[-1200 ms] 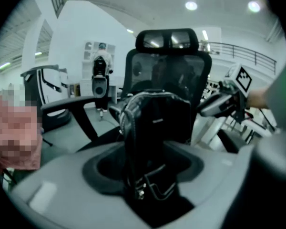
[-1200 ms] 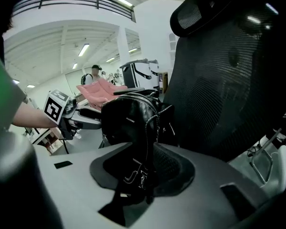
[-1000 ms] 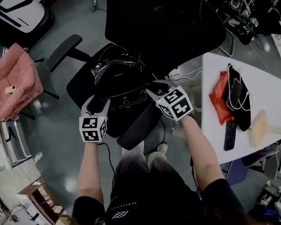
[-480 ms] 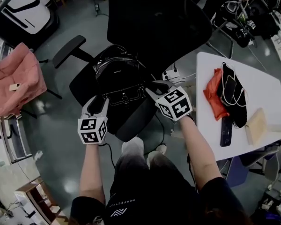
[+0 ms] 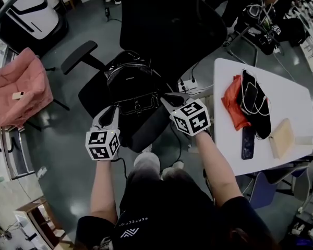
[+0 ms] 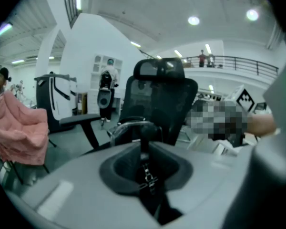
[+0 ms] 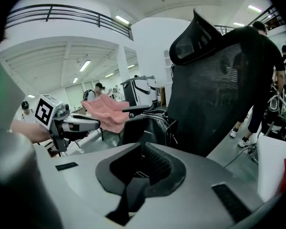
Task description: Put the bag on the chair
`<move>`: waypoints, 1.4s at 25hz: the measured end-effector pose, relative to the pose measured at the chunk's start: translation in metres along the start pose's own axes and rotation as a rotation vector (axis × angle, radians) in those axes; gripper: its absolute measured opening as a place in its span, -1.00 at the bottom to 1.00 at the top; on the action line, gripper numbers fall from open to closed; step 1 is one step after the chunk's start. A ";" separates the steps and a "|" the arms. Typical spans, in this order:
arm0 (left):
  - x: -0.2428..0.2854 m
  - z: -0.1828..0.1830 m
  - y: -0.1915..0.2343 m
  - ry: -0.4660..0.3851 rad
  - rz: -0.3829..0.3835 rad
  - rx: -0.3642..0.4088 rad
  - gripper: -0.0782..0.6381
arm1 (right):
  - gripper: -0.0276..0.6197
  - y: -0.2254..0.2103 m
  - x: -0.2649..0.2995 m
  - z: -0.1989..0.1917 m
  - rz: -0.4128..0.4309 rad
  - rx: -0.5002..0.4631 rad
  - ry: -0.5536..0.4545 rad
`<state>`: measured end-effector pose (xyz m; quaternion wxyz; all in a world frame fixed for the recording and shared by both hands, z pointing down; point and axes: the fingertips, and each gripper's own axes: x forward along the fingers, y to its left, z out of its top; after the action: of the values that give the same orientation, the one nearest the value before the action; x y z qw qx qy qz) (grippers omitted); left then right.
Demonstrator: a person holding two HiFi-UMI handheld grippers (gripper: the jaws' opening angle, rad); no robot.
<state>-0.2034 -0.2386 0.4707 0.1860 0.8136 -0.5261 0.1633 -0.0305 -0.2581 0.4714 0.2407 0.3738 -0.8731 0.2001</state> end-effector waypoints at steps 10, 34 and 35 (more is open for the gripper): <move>-0.010 -0.001 -0.004 0.011 -0.020 -0.006 -0.67 | -0.91 0.009 -0.006 -0.003 -0.034 0.091 -0.039; 0.009 -0.020 0.016 0.100 -0.079 0.015 -0.67 | -0.91 -0.003 0.010 -0.043 -0.162 0.238 -0.017; 0.010 -0.021 0.016 0.103 -0.078 0.013 -0.67 | -0.91 -0.003 0.010 -0.044 -0.165 0.239 -0.013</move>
<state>-0.2157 -0.2424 0.4959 0.2139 0.8253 -0.4826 0.2008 -0.0225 -0.2421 0.5131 0.2046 0.4716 -0.8109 0.2796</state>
